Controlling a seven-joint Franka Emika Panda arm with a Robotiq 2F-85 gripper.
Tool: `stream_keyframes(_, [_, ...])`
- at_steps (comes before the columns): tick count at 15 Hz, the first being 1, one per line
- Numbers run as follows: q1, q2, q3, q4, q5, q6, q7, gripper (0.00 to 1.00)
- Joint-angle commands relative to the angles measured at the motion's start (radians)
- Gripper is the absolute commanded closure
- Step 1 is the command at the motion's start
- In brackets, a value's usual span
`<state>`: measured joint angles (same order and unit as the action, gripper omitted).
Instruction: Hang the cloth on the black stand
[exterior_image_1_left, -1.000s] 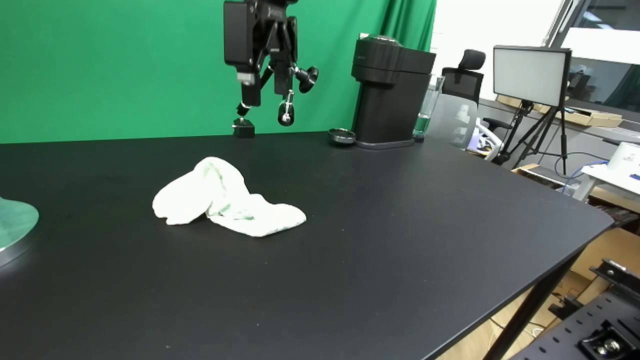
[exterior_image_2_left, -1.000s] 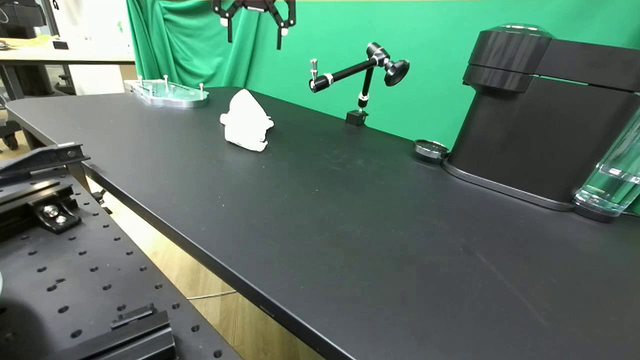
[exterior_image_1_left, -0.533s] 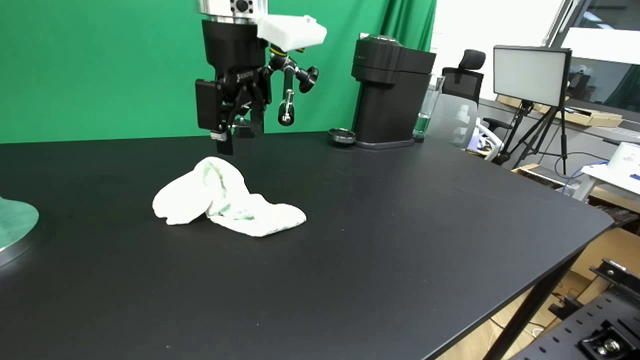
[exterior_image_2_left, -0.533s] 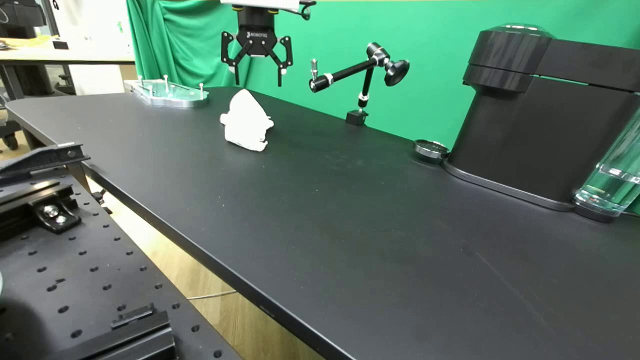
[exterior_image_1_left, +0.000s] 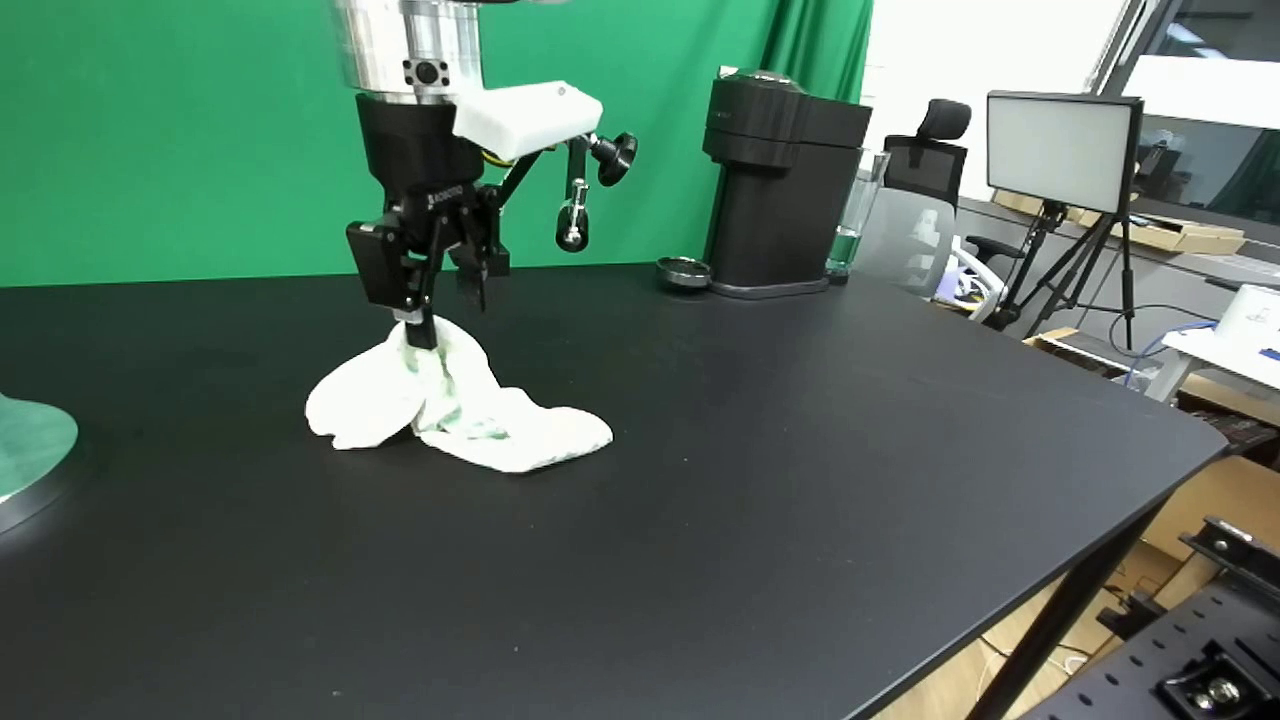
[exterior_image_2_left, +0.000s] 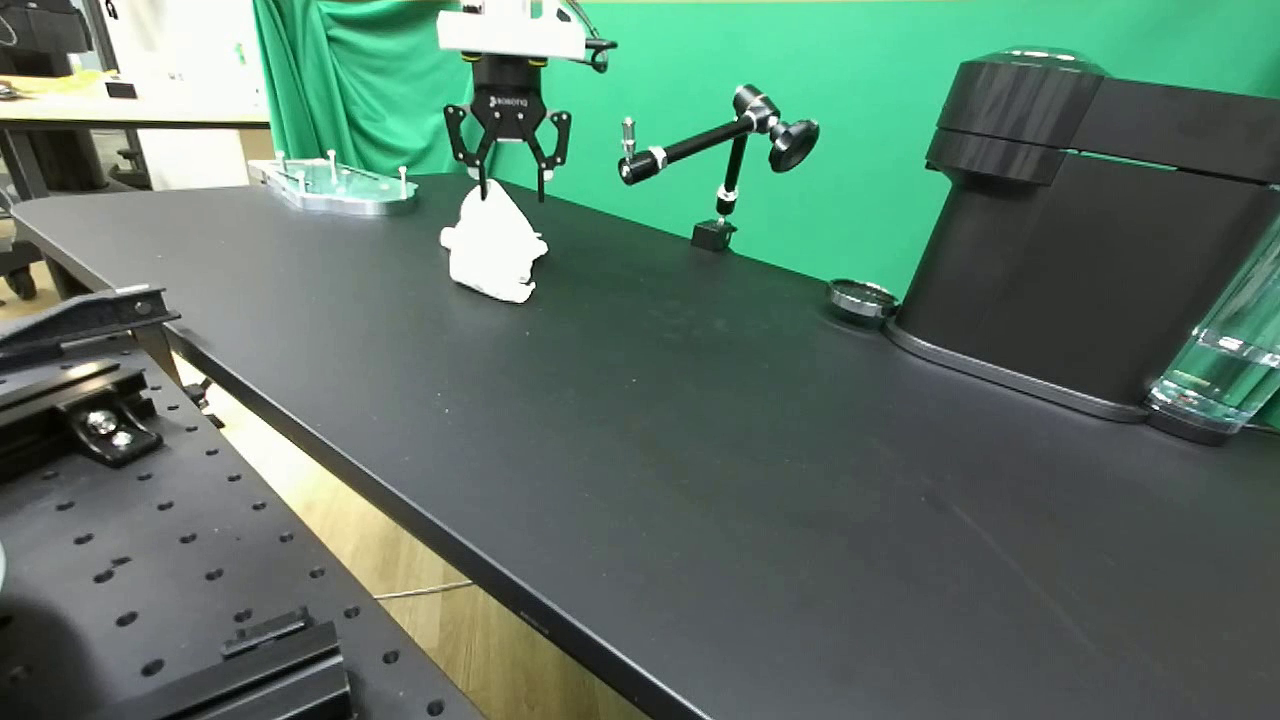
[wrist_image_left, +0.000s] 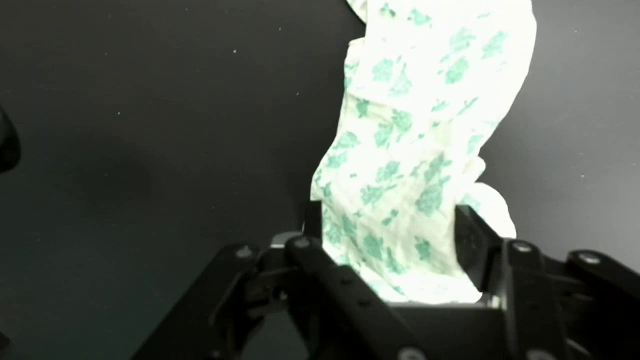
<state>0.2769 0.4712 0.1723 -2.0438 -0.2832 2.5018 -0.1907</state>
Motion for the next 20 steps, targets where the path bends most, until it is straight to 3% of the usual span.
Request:
stream_keyframes(1, [-0.001, 0.036, 0.013, 0.062, 0.033, -0.064, 0.011, 0.62])
stream_keyframes(6, [-0.002, 0.037, 0.029, 0.087, 0.078, -0.103, 0.008, 0.97])
stream_keyframes(7, [0.001, 0.032, 0.03, 0.093, 0.081, -0.116, 0.009, 1.0])
stream_keyframes(15, [-0.004, -0.07, 0.003, 0.165, 0.07, -0.263, 0.057, 1.0])
stream_keyframes(20, [-0.033, -0.177, -0.034, 0.18, 0.06, -0.288, 0.115, 1.0])
